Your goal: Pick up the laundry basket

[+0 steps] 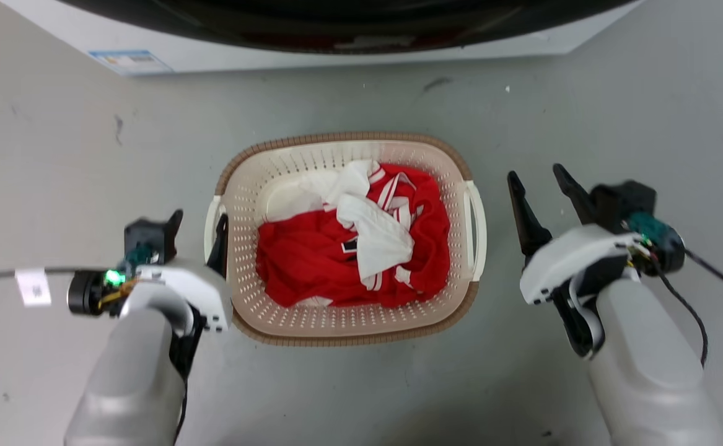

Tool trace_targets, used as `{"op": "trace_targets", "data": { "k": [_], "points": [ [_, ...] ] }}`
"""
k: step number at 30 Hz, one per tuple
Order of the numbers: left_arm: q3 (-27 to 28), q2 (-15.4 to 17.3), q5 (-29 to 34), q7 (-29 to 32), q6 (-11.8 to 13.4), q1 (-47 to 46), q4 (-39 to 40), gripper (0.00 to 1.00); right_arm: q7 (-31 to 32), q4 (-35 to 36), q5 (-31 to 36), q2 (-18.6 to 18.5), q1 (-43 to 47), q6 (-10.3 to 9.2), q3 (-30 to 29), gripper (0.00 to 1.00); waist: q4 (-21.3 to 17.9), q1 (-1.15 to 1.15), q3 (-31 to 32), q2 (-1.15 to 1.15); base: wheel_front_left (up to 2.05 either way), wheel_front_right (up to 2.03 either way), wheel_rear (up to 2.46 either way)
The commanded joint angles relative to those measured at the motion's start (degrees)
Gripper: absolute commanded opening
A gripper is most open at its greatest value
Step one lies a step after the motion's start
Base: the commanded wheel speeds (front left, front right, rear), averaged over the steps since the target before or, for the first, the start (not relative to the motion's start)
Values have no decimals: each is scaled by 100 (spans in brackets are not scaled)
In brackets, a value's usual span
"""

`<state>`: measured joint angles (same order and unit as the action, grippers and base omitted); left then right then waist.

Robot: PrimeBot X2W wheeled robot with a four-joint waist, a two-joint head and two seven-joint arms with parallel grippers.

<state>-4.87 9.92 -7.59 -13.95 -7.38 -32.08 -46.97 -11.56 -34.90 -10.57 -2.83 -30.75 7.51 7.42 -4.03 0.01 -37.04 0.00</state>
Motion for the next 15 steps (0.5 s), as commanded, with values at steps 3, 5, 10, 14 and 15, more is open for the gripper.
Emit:
{"op": "trace_targets", "data": {
  "k": [3, 5, 10, 14, 15],
  "points": [
    [-278, 70, -164, 173, -9, -589, -558, 100, 311, -578, 52, -6, -567, -4, 181, 100, 44, -1, -394, 0, 0, 0, 0],
    [-494, 86, -294, 369, -11, -826, -833, 100, 504, -875, -45, -8, -766, -4, 274, 100, 66, -1, -504, 0, 0, 0, 0],
    [-1077, 201, -688, 820, -6, -1307, -1273, 100, 968, -1525, -265, -7, -1255, -4, 532, 100, 92, -1, -730, 0, 0, 0, 0],
    [-1594, 293, -1050, 1166, -7, -1579, -1397, 100, 1219, -1940, -457, -7, -1607, -4, 724, 100, 117, -1, -881, 0, 0, 0, 0],
    [-1730, 328, -1139, 1257, -7, -1625, -1408, 100, 1290, -2042, -510, -7, -1683, -4, 778, 100, 126, -1, -913, 0, 0, 0, 0]
  ]
}}
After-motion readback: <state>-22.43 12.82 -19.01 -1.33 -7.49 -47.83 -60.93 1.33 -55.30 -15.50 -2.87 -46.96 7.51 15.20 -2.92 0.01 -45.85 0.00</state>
